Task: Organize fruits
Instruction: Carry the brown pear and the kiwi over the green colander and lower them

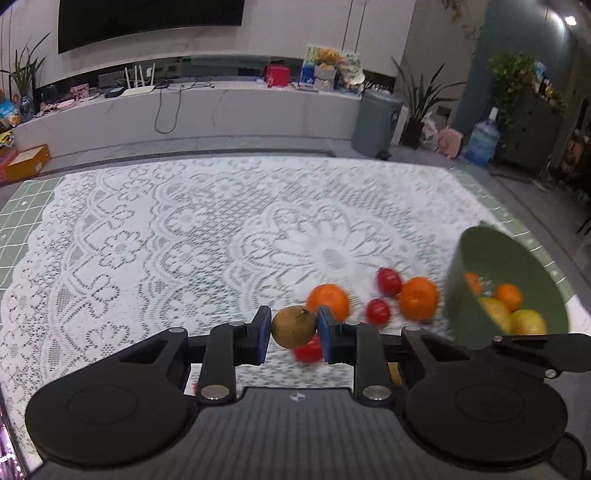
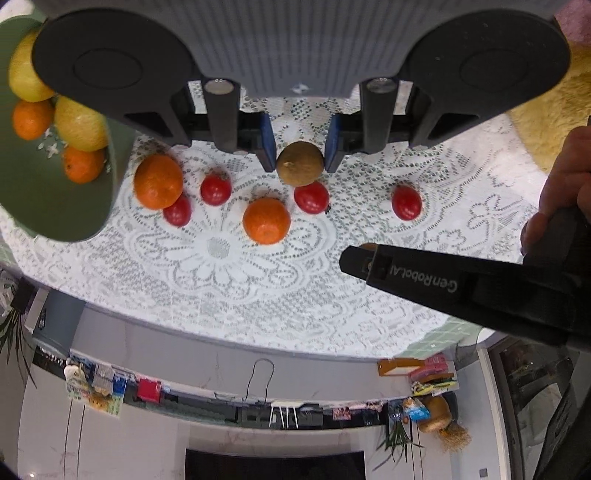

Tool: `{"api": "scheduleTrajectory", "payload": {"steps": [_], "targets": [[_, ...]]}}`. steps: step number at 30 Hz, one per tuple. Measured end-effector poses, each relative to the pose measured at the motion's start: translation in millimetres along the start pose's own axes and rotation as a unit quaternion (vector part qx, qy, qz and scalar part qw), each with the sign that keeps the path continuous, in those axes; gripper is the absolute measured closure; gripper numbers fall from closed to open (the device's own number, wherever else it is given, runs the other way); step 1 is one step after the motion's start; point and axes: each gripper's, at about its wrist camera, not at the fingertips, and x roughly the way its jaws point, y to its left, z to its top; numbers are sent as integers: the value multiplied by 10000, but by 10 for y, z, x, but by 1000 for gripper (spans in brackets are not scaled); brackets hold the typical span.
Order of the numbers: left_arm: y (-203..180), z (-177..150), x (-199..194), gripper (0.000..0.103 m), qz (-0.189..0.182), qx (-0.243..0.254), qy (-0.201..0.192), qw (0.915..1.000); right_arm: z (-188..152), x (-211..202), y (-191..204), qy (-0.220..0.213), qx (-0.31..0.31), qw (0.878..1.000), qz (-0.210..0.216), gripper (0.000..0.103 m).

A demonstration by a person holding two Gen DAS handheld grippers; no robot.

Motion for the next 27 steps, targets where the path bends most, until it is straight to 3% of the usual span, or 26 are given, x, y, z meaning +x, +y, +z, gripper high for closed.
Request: {"api": "scheduleTrajectory", "payload": {"steps": [14, 27], "targets": [[-490, 14, -313, 73, -509, 253, -258, 9980, -50, -632, -461, -661, 275, 9960, -533, 78], [-1127, 66, -194, 73, -965, 805, -225, 9918, -166, -957, -1165, -567, 355, 9880, -1390, 78]]}}
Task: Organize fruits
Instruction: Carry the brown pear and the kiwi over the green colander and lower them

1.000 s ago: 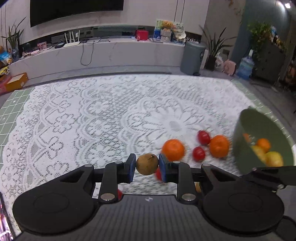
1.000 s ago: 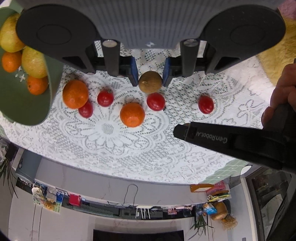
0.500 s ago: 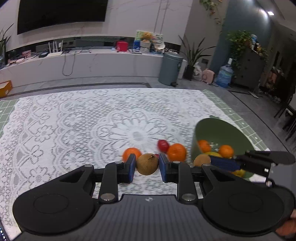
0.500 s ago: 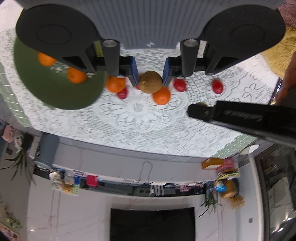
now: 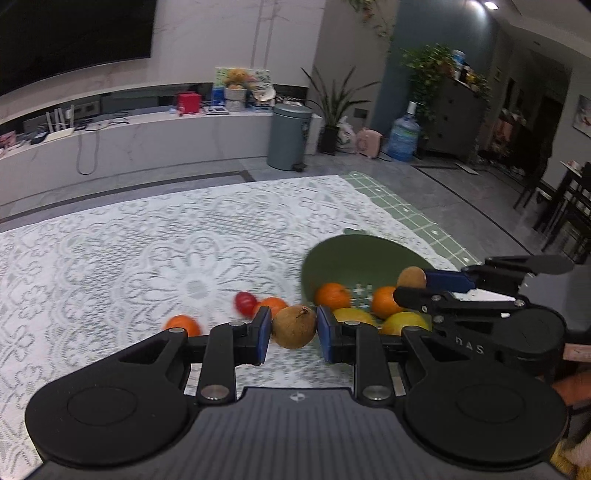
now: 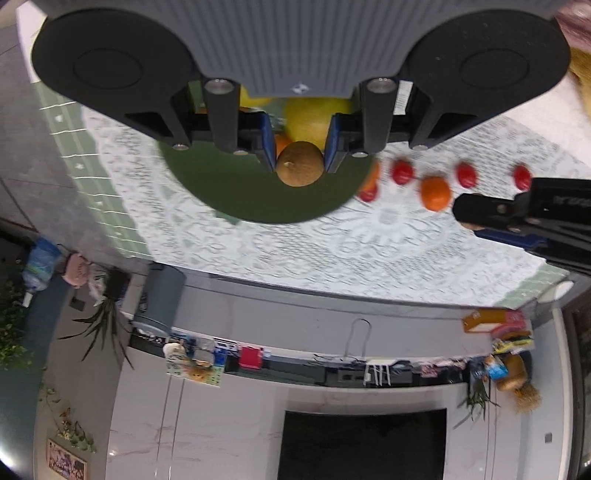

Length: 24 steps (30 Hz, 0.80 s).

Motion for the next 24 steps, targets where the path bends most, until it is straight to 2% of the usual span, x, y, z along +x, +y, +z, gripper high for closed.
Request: {"api": "scheduleTrajectory", "payload": {"steps": [3, 9, 16, 24], "targets": [[-108, 31, 100, 73, -71, 129, 58, 9999, -24, 39, -152, 101, -15, 9999, -90, 78], [-298, 62, 344, 73, -285, 348, 260, 9987, -53, 169, -361, 309, 226, 9993, 26, 78], [-411, 31, 617, 73, -313, 544, 592, 9963, -99, 318, -356, 525, 155, 9985, 34, 78], [-436, -9, 805, 73, -292, 597, 857, 9941, -135, 432, -407, 674, 371, 9970, 87, 78]]}}
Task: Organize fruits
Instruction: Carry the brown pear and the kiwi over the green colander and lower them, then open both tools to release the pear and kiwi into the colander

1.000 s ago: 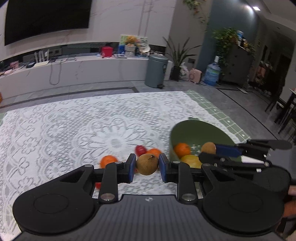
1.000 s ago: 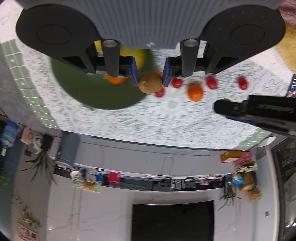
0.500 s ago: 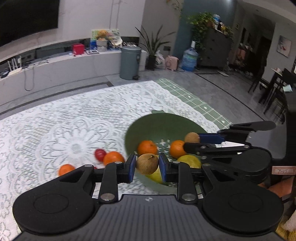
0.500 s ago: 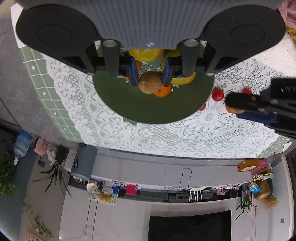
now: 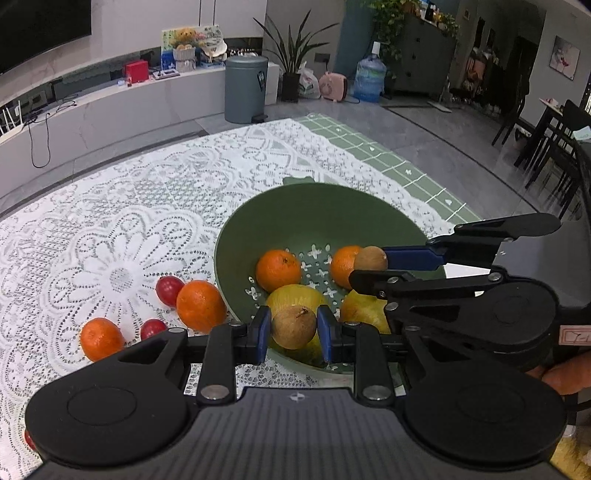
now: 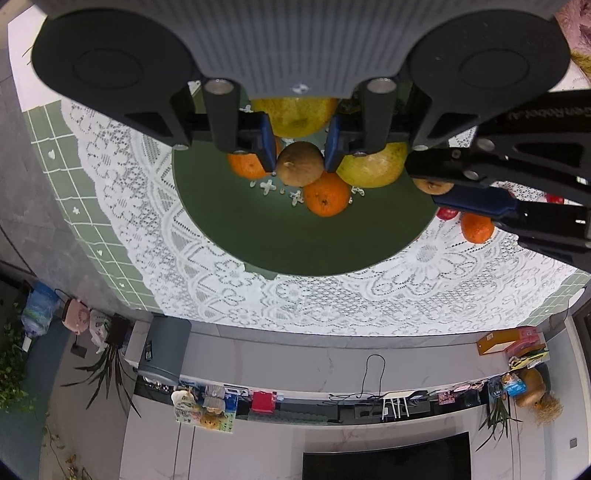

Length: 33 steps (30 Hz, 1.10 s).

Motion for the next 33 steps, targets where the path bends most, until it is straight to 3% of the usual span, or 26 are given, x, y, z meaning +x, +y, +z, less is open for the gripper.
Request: {"api": "scheduleTrajectory", "payload": {"steps": [12, 23, 31, 33], "targets": [[-10, 29, 153, 73, 35, 100, 183, 9998, -15, 146, -22, 290, 91, 9995, -35, 78], [-22, 24, 122, 72, 23, 117, 164, 9998, -18, 157, -25, 262, 108, 9996, -92, 77], [-4, -1, -9, 59, 15, 52, -21, 10000, -17, 128, -38, 151, 153, 9997, -117, 67], [-5, 8, -55, 56, 15, 44, -91, 9999, -17, 114, -35, 112, 160, 9997, -140, 59]]}}
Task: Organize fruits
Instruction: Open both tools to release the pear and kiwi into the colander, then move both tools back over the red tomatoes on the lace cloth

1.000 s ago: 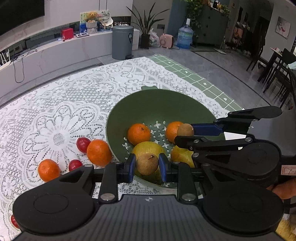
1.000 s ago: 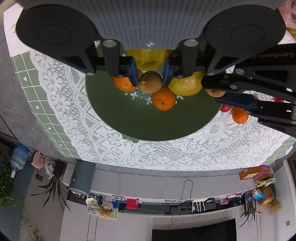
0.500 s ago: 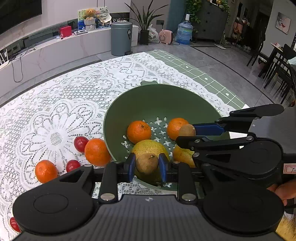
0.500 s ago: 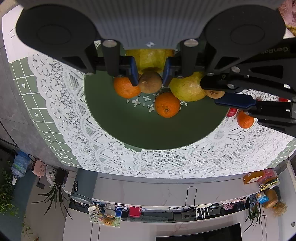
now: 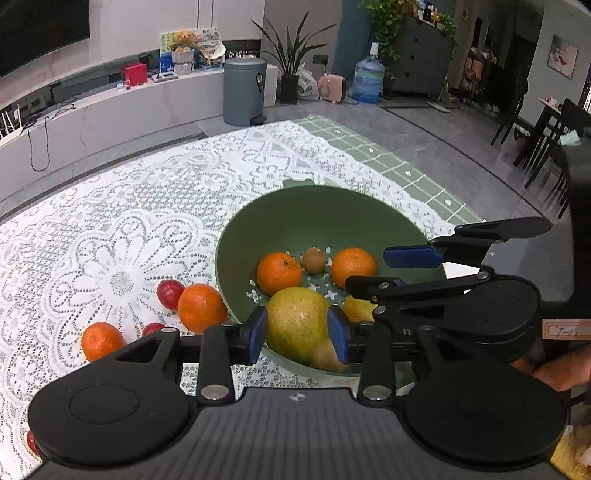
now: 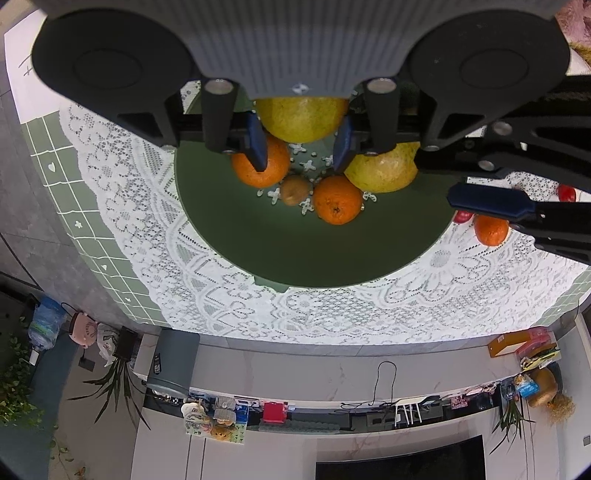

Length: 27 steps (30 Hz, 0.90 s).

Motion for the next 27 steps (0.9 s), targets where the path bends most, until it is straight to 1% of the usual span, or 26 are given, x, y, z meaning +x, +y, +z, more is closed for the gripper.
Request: {"api": "scheduleTrajectory", "payload": {"steps": [2, 8, 10, 11, 12, 14, 16, 17, 21, 24, 25, 26, 27], "targets": [[2, 4, -48, 54, 23, -6, -77, 10000, -6, -28, -1, -82, 26, 10000, -18, 54], [38, 12, -201, 49, 144, -65, -270, 9995, -13, -90, -12, -248, 52, 9997, -34, 52], [72, 3, -261, 44, 234, -107, -338, 9991, -12, -112, 2, -321, 23, 9995, -47, 51], [90, -4, -291, 43, 290, -126, -365, 9988, -15, -126, 12, -363, 2, 9993, -56, 51], [110, -14, -325, 41, 358, -144, -397, 9985, -16, -141, 20, -405, -22, 9992, -59, 47], [153, -32, -387, 40, 468, -183, -445, 9977, -14, -171, 41, -493, -75, 9987, -80, 41], [197, -54, -449, 39, 561, -232, -485, 9970, -19, -205, 67, -596, -145, 9981, -103, 40], [222, -70, -482, 38, 610, -266, -508, 9965, -22, -222, 84, -639, -189, 9977, -121, 38], [292, -142, -602, 36, 795, -373, -589, 9944, -27, -283, 145, -760, -346, 9963, -214, 37], [350, -210, -687, 36, 899, -455, -632, 9929, -19, -322, 170, -811, -353, 9958, -237, 36], [370, -225, -710, 35, 925, -485, -643, 9925, -20, -338, 172, -823, -315, 9959, -217, 35], [391, -245, -736, 35, 954, -517, -659, 9919, -16, -352, 177, -830, -273, 9960, -196, 30], [423, -268, -766, 35, 995, -558, -678, 9912, -14, -369, 182, -850, -207, 9960, -170, 28]]}}
